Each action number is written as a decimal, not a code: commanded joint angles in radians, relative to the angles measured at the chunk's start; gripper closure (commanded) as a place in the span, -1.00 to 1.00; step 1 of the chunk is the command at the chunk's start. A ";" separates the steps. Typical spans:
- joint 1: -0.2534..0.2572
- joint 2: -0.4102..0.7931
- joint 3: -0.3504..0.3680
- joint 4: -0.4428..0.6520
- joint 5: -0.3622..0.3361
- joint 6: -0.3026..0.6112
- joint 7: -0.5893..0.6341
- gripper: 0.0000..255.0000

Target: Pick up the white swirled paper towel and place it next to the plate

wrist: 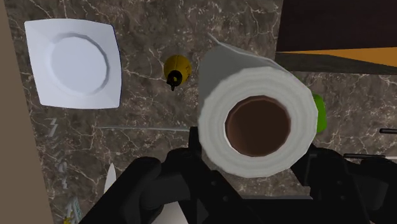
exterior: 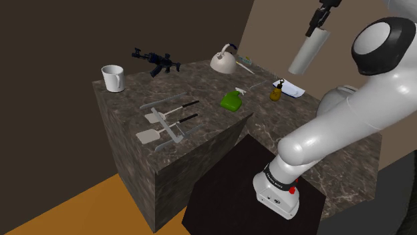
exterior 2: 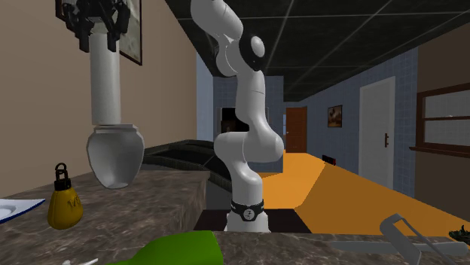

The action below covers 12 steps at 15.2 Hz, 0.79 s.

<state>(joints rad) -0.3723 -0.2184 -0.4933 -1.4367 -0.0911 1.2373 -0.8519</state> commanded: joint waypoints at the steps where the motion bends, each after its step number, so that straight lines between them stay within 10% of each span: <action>1: -0.017 0.027 -0.041 0.052 0.004 -0.025 -0.063 1.00; 8: -0.116 0.195 -0.223 0.301 0.088 -0.131 -0.322 1.00; 12: -0.284 0.392 -0.344 0.548 0.255 -0.241 -0.516 1.00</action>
<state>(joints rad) -0.6142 0.1279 -0.8134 -0.9546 0.1174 1.0318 -1.3212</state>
